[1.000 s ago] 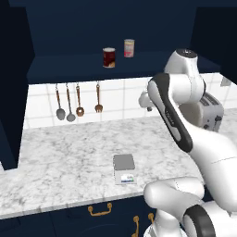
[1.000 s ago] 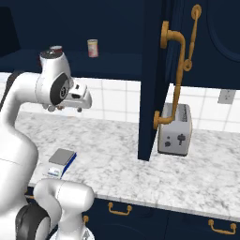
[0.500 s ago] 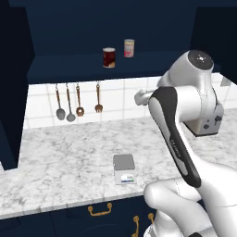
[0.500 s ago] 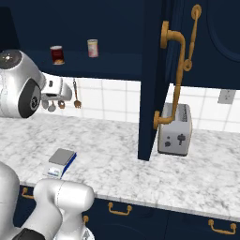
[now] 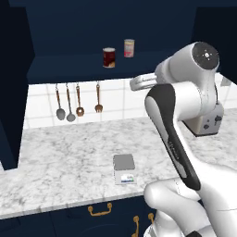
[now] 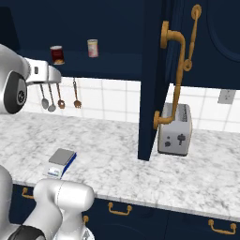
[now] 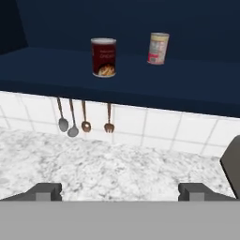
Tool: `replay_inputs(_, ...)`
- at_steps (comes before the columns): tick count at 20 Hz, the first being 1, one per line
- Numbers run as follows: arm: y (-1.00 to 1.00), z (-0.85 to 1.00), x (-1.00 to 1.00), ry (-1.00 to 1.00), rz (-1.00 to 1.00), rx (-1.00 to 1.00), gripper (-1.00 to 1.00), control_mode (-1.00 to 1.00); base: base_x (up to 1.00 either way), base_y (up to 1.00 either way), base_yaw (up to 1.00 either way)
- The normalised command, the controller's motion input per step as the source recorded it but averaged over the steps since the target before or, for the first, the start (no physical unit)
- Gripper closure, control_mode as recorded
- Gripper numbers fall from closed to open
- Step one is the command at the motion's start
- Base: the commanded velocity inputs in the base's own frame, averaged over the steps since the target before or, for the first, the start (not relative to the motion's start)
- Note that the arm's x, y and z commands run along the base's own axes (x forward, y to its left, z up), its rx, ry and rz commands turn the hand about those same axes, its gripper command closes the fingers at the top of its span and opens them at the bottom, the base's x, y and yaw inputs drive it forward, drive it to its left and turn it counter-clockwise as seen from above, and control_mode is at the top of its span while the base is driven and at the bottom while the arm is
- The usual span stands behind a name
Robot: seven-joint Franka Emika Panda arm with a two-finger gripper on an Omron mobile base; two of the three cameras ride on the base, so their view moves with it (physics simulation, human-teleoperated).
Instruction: Pick the canned food and place it on the digital scale for weighing, and close the cabinet.
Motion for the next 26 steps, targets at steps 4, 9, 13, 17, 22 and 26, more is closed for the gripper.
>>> replay_inputs(4,0.02,0.24,0.1,-0.02,0.02,0.0,-1.0,-1.0,0.0,0.0,0.0)
replay_inputs(9,0.0,0.01,0.23,0.0,0.0,0.0,-1.0,-1.0,0.0,0.0,0.0)
replay_inputs(13,0.0,0.0,0.48,0.04,0.0,0.0,-1.0,-1.0,0.0,0.0,0.0)
replay_inputs(17,0.0,0.0,0.37,0.03,0.0,0.0,-1.0,-1.0,0.0,0.0,0.0)
replay_inputs(22,0.02,0.0,0.39,0.01,0.0,0.0,-1.0,-1.0,0.0,0.0,0.0)
replay_inputs(26,0.04,0.22,0.18,-0.02,0.02,0.03,-1.0,-1.0,0.0,0.0,0.0)
